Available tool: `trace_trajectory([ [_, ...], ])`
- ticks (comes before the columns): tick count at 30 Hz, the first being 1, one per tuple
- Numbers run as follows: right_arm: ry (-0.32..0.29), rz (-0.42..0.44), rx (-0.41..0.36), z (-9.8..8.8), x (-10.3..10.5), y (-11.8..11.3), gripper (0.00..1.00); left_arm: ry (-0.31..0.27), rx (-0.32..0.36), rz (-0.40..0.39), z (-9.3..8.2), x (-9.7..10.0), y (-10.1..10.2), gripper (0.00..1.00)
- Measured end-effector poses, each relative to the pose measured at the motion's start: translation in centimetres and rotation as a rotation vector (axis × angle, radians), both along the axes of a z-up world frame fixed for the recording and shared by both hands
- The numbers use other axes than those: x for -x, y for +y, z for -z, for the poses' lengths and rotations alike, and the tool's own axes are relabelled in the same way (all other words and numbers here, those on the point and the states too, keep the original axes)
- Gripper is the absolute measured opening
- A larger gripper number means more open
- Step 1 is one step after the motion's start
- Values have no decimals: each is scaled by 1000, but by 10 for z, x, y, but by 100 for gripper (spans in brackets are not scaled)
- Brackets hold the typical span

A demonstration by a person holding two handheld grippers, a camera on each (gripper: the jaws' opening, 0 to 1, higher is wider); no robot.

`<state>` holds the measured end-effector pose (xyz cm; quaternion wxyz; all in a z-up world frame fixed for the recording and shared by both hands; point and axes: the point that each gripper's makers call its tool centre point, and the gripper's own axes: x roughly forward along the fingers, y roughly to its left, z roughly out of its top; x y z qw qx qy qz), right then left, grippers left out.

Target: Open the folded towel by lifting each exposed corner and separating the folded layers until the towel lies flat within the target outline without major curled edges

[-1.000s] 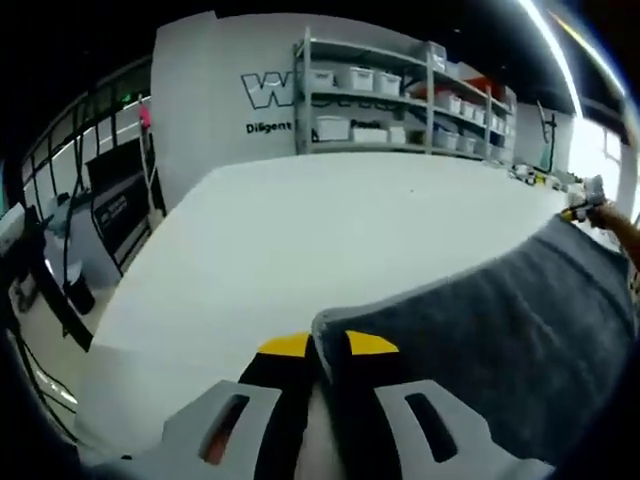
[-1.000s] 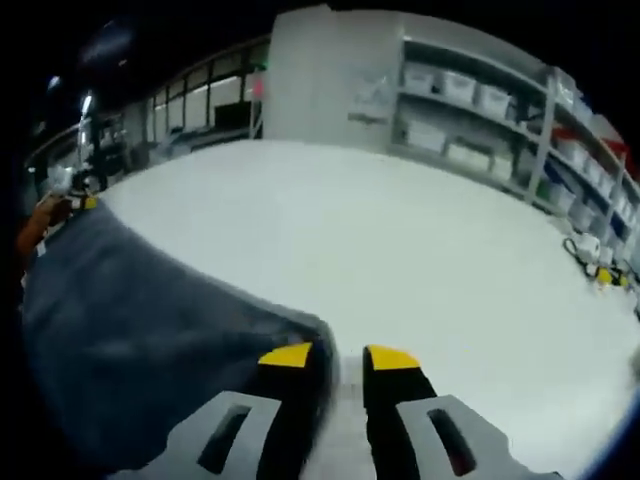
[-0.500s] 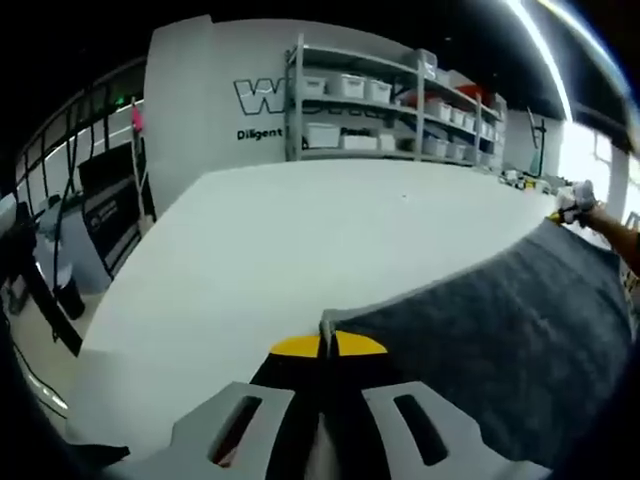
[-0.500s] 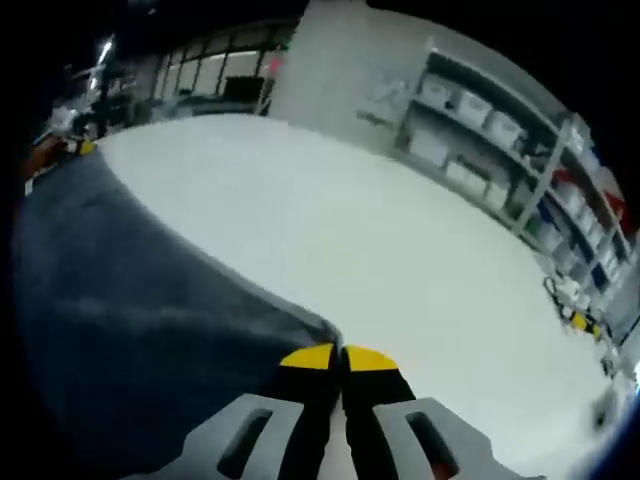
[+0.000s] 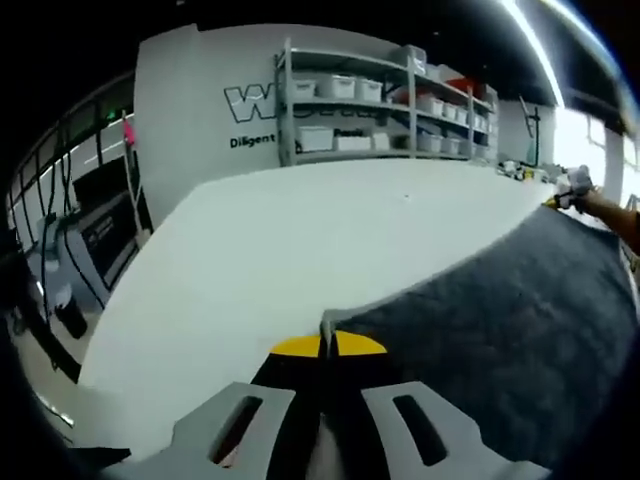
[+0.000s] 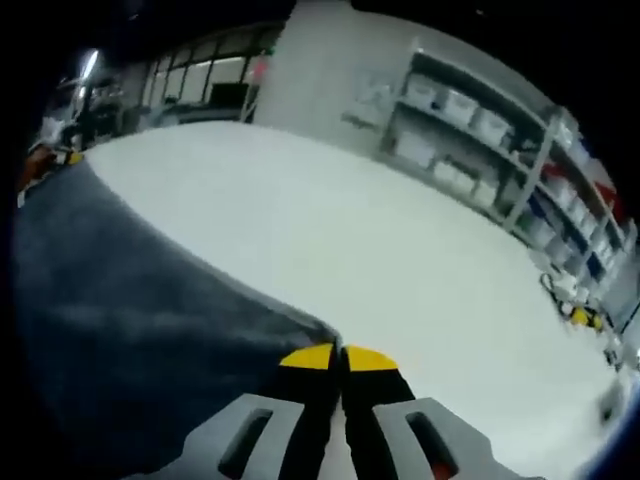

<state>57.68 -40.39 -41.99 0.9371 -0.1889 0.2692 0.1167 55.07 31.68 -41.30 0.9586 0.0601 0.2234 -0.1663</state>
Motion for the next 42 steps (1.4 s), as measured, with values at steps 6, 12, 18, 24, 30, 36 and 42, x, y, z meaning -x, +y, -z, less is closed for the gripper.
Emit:
trace_trajectory([
  [6,-16,12,2,-2,-20,-6,0,-4,-5,6,0,-18,-2,0],
  [12,-27,21,-4,-3,-30,-7,0,-16,-13,3,-1,-39,-3,0],
  [18,-34,24,-5,-3,-43,-8,0,-21,-39,9,-2,-57,-5,0],
  [24,-36,18,3,-2,-59,-10,0,-24,-52,11,-3,-73,-5,0],
  [30,-40,2,24,-2,-76,-10,0,-28,-43,5,-3,-85,-6,0],
  [36,-40,5,43,-2,-89,-9,0,-25,-58,8,-3,-97,-7,0],
  [42,-47,17,32,-3,-96,-6,0,-49,-94,15,-3,-110,-7,0],
])
